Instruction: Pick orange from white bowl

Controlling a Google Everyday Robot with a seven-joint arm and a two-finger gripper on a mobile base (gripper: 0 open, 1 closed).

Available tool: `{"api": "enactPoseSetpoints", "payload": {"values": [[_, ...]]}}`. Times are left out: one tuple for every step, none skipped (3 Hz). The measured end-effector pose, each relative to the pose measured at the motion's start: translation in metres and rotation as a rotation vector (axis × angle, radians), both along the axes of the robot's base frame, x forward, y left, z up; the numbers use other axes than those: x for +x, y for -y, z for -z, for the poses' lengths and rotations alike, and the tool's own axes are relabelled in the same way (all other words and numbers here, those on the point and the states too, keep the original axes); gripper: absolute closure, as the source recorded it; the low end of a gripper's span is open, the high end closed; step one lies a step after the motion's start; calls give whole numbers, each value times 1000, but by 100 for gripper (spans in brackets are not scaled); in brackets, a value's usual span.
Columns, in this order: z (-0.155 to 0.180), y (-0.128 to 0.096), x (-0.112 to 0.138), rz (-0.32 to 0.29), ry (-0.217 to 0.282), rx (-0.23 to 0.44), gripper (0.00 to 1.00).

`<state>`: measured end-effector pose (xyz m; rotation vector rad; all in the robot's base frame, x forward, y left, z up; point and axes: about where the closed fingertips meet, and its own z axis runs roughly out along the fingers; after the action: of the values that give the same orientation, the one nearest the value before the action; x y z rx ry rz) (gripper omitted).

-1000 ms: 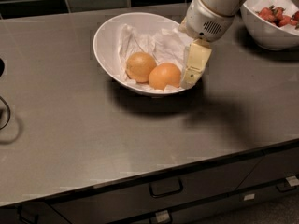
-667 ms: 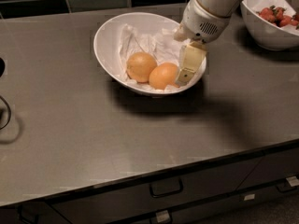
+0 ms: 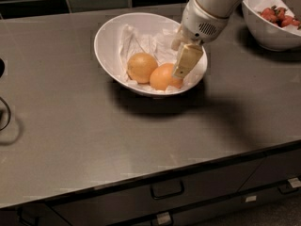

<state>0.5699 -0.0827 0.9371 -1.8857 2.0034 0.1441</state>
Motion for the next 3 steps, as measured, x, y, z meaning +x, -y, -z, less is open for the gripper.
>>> {"api": "enactPoseSetpoints", "payload": {"values": [[3,-3,7,-13,-6,4,36],[8,-8,12,-28,-18,6,37],[12,-10,13,-35,-26,7,37]]}}
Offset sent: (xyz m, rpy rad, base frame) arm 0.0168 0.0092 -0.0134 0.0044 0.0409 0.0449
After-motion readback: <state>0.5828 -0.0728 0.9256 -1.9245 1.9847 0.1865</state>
